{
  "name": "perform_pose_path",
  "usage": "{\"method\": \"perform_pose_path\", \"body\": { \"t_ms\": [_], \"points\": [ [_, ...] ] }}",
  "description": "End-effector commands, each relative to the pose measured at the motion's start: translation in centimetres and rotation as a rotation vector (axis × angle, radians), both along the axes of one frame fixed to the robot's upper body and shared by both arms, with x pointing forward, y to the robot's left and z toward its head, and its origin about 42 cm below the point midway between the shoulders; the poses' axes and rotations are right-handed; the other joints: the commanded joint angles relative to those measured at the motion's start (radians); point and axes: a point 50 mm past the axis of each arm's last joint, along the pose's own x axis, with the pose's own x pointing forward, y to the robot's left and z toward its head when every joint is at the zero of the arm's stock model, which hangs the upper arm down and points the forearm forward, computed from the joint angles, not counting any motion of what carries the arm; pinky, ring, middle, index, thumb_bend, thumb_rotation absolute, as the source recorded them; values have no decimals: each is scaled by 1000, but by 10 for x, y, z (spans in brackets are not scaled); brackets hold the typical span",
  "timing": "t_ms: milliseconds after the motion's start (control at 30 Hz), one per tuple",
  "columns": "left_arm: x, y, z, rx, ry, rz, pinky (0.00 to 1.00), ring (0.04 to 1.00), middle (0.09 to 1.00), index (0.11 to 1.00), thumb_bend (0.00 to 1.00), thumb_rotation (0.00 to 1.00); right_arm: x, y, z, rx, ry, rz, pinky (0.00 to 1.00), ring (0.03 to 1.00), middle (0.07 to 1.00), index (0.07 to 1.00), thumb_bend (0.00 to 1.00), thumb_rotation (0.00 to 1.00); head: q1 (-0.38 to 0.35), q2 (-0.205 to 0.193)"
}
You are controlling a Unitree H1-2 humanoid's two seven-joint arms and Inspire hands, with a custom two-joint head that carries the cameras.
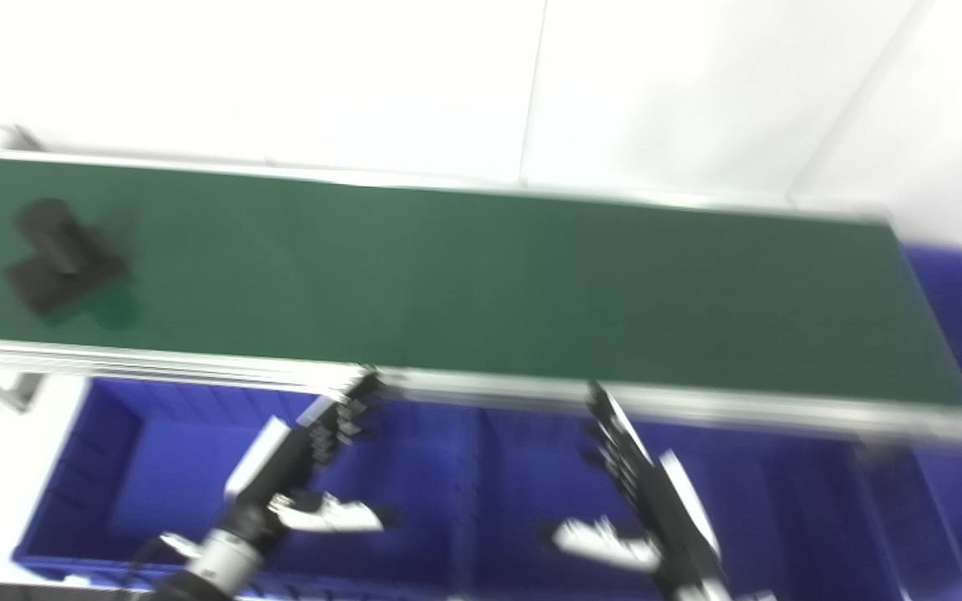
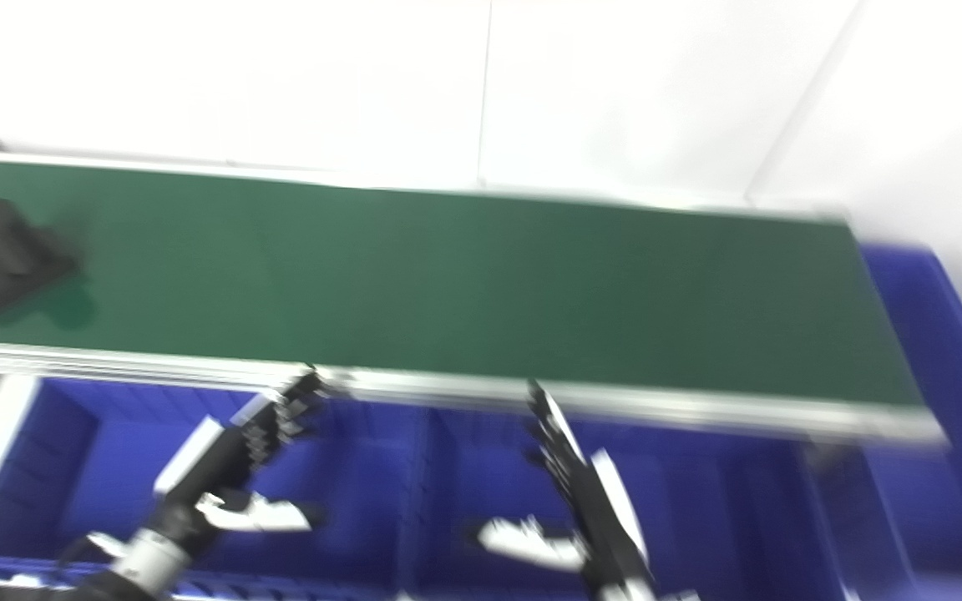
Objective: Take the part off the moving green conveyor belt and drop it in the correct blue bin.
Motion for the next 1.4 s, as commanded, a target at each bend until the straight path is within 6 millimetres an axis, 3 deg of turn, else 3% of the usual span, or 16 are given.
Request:
{"method": "perform_pose_path", "body": {
  "t_ms": [0, 167, 333, 567, 967, 1133, 1367],
  "points": [
    [3, -9, 6, -15, -70, -7, 819, 883, 921, 915, 825, 61, -1, -7, 5, 14, -63, 12, 895, 969, 996, 1000, 839, 233, 49, -31],
    [3, -17, 1, -6, -61, -1, 792, 874, 911, 888, 884, 52, -3, -14, -1, 17, -50, 12, 941, 997, 1000, 1000, 803, 195, 102, -68],
    [4, -21, -1, -11, -78, 6, 773, 859, 900, 874, 917, 42, -3, -16, -8, 35, -43, 1, 996, 1000, 1000, 1000, 769, 137, 106, -85],
    [5, -23, -5, -14, -82, 1, 767, 859, 901, 872, 928, 48, -3, -19, -16, 24, -80, 0, 991, 1000, 1000, 1000, 755, 99, 105, -115],
    [8, -23, -10, -13, -76, -4, 764, 858, 901, 879, 941, 49, -2, -18, -17, 3, -63, -27, 959, 994, 1000, 1000, 761, 7, 110, -123],
    [9, -24, -10, -10, -78, -6, 764, 856, 899, 878, 946, 52, -3, -18, -15, -7, -65, -28, 969, 999, 1000, 1000, 759, 2, 104, -123],
    [8, -24, -9, -4, -83, -6, 760, 858, 902, 880, 941, 57, -4, -18, -15, -2, -71, -34, 920, 973, 995, 1000, 780, 72, 96, -119]
  ]
}}
